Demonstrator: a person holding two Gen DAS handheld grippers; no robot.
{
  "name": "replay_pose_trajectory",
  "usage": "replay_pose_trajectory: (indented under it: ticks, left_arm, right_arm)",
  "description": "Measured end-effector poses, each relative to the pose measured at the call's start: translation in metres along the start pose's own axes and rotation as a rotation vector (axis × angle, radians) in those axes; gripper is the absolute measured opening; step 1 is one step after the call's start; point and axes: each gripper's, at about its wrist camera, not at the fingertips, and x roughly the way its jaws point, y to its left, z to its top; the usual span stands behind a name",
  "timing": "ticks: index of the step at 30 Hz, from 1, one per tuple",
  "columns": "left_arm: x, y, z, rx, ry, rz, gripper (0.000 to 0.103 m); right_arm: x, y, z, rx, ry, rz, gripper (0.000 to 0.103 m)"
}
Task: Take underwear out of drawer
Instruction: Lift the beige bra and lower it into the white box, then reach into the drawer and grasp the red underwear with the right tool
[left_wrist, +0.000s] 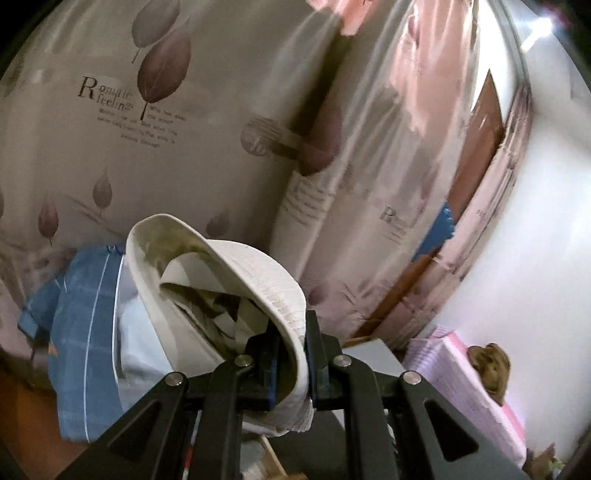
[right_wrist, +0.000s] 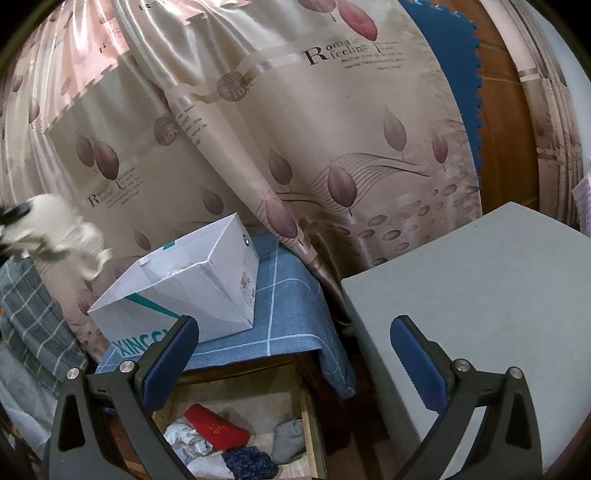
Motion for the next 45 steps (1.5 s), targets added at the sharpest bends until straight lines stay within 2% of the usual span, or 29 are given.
replay_pose_trajectory:
  ticks: [3,9,14,19,22,27,29,32,38,42,45]
  left_arm:
    - [0.043,0.020,0.012,0.005,0.030,0.054,0.011]
    - [0.106,0.068,0.006,-0.044,0.093,0.122,0.011]
    - [0.131,0.095,-0.001,-0.100,0.110,0.133,0.011]
    - [0.145,0.108,-0.014,-0.099,0.163,0.167,0.013]
    - [0.148,0.115,-0.022,-0.105,0.174,0.186,0.020]
    - [0.148,0.125,-0.035,-0.113,0.190,0.279,0.057]
    - [0.144,0.124,-0.038,-0.109,0.166,0.284,0.058]
    - [0.130,0.118,-0.037,-0.107,0.103,0.288,0.065]
    - [0.070,0.096,-0.033,-0.074,-0.069,0.206,0.069]
    - [0.024,0.080,-0.053,0.007,-0.158,0.203,0.072]
    - [-0.004,0.079,-0.082,0.060,-0.159,0.222,0.075]
  right_arm:
    - [0.001,0.001,0.000,-0.007,0.003,0.003,0.103]
    - [0.001,-0.002,0.000,0.001,0.006,0.007,0.103]
    - [0.003,0.000,-0.001,-0.004,0.014,0.009,0.103]
    - [0.004,0.002,-0.002,-0.014,0.027,0.012,0.103]
    - [0.006,0.005,-0.004,-0.029,0.035,0.013,0.103]
    - [0.008,0.012,-0.006,-0.065,0.051,0.012,0.103]
    - [0.010,0.015,-0.006,-0.080,0.059,0.013,0.103]
    - [0.015,0.022,-0.008,-0.110,0.086,0.024,0.103]
    - [0.029,0.052,-0.020,-0.243,0.183,0.118,0.103]
    - [0.045,0.086,-0.040,-0.373,0.288,0.206,0.103]
    - [0.058,0.101,-0.055,-0.378,0.341,0.265,0.103]
